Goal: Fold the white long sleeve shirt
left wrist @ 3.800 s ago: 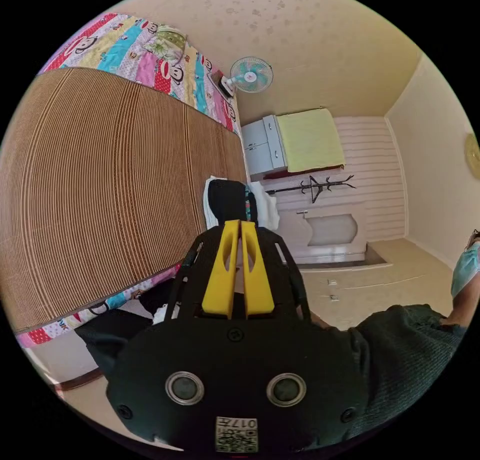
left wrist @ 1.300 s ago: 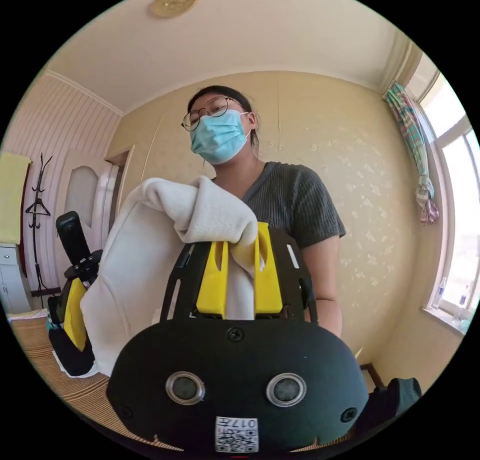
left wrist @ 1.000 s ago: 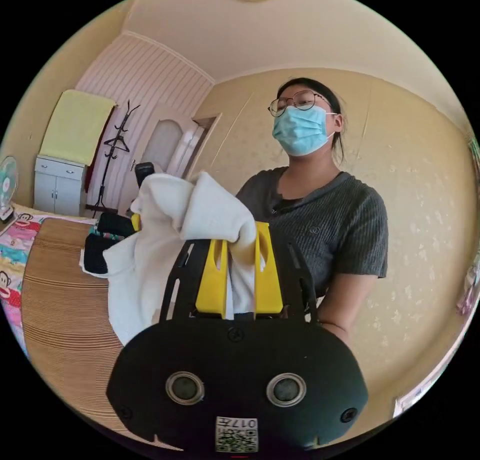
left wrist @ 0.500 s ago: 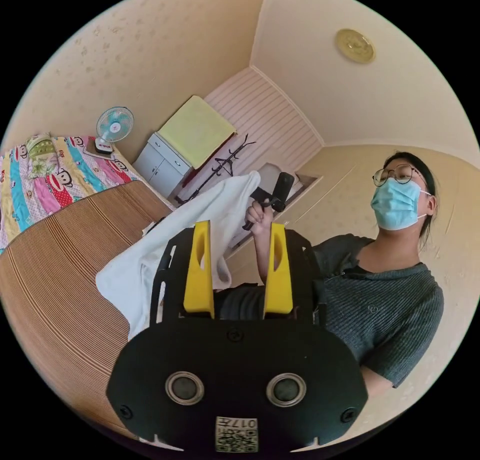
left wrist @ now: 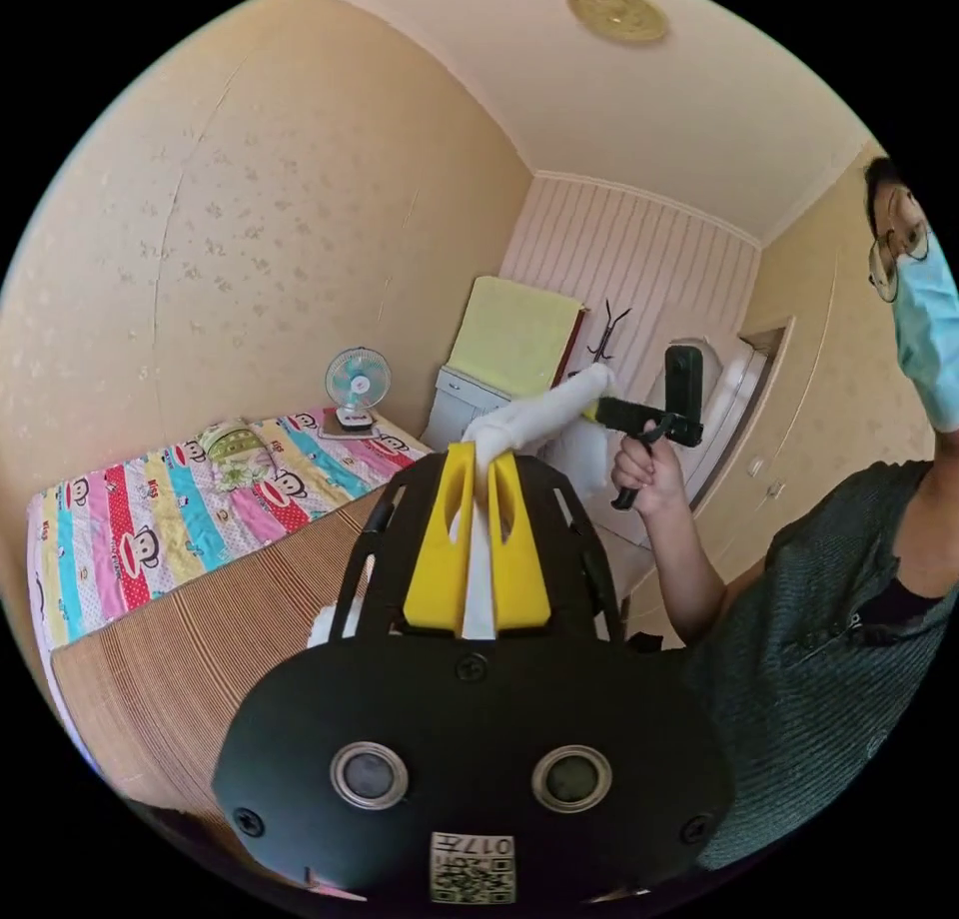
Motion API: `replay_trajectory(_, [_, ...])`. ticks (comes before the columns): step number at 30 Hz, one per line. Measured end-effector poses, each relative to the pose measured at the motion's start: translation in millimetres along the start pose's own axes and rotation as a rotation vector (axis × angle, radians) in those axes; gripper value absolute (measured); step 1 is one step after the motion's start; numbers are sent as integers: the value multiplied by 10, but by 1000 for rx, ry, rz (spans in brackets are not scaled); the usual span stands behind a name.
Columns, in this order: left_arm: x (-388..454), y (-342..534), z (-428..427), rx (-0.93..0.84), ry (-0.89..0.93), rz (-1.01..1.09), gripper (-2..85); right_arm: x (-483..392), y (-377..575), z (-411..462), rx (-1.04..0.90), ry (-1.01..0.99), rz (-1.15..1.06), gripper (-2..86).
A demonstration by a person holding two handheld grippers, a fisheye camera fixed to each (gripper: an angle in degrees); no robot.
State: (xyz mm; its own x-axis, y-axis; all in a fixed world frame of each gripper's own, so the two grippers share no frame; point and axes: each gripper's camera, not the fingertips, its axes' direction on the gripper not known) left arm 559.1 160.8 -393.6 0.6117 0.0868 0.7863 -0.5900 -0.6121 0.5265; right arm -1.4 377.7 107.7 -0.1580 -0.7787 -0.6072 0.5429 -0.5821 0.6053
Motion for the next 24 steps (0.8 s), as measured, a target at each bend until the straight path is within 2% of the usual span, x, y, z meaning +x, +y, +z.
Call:
replay_trajectory(2, [94,-212,-82,53,22,9,-4,47,181,-25,-34,-135,-30,74])
replay_trajectory(6, [364,-604,-267,115,113,34,-7,158,615,-42,-23,-135,5,82])
replay_trajectory(9, [540,-799,-565,199,142,32,-8,312,980,219,-133,-209,92,110])
replay_trajectory(12, [756,-975,-935,278,90,51,-8,400,1180,673,-175,-365,162,150])
replay_trajectory(14, [901,-1051,-1164,324,19,68,-8,321,1125,1071,-190,-549,120,162])
replay_trajectory(15, [995,-1086,-1307,353,-40,81,-8,282,1086,1170,-217,-577,95,157])
replay_trajectory(17, [1100,-1127,-1505,383,-117,90,-8,167,935,1494,-347,-500,43,124])
replay_trajectory(19, [1156,-1162,-1698,395,-168,89,-8,193,847,1587,-382,-382,44,75])
replay_trajectory(24, [1042,-1088,-2425,430,-317,-5,-8,681,614,1217,-266,-180,151,37])
